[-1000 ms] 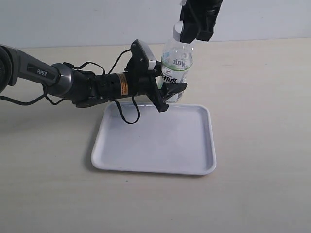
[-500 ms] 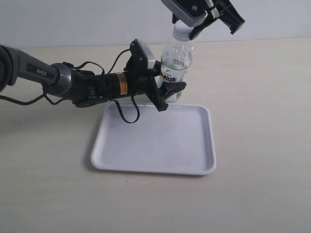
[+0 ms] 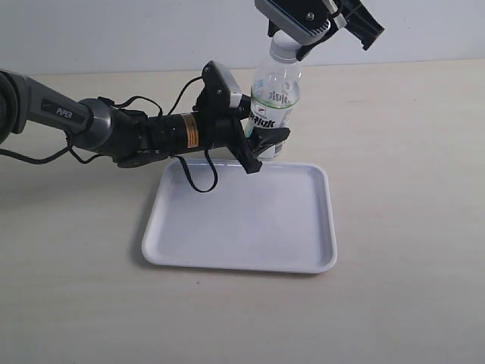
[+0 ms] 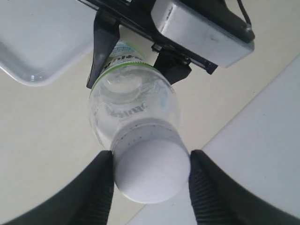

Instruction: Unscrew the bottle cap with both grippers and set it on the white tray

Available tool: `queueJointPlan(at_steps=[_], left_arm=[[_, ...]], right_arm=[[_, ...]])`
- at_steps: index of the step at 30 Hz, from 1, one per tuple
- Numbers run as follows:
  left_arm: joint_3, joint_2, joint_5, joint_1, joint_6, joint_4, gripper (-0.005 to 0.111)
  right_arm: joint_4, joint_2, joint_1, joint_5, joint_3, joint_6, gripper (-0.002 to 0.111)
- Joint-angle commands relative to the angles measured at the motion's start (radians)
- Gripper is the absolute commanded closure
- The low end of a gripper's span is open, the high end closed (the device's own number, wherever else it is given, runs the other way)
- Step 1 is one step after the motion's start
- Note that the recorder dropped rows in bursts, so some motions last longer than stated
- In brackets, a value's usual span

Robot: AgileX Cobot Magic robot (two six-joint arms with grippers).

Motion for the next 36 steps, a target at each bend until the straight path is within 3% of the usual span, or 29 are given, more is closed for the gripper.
queueJointPlan(at_steps=[1,6,10,15,20,28,36], left_arm=[[-0.002,-0.021,-0.032,-0.002,-0.018,-0.012,0.107],[-0.002,-0.021,-0.032,-0.002,-0.018,-0.012,0.107],[-0.002,-0.021,-0.032,-0.002,-0.018,-0.012,0.107],[-0.002,-0.021,-0.032,-0.002,-0.018,-0.012,0.107],[-0.002,-0.021,-0.032,-0.002,-0.018,-0.012,0.107],[-0.002,-0.021,-0.032,-0.002,-0.019,-0.017,0.107],[-0.002,-0.021,-0.032,-0.002,-0.019,-0.017,0.107]], right_arm=[[-0.004,0.010,0.002,-0.015,0.000,0.029,0.057],[0.014,0.003,0.002,-0.015,0.000,0.234,0.041],[0.014,-0.011,0.002,-0.015,0.000,0.444,0.041],[0.014,-0.028,0.002,-0.017,0.000,0.925,0.041],[0.014,-0.030,0.002,-0.015,0.000,1.268,0.041],[0.015,-0.030,0.002,-0.017,0.000,1.567,0.041],[0.013,-0.028,0.002,-0.013,0.000,1.637,0.041]])
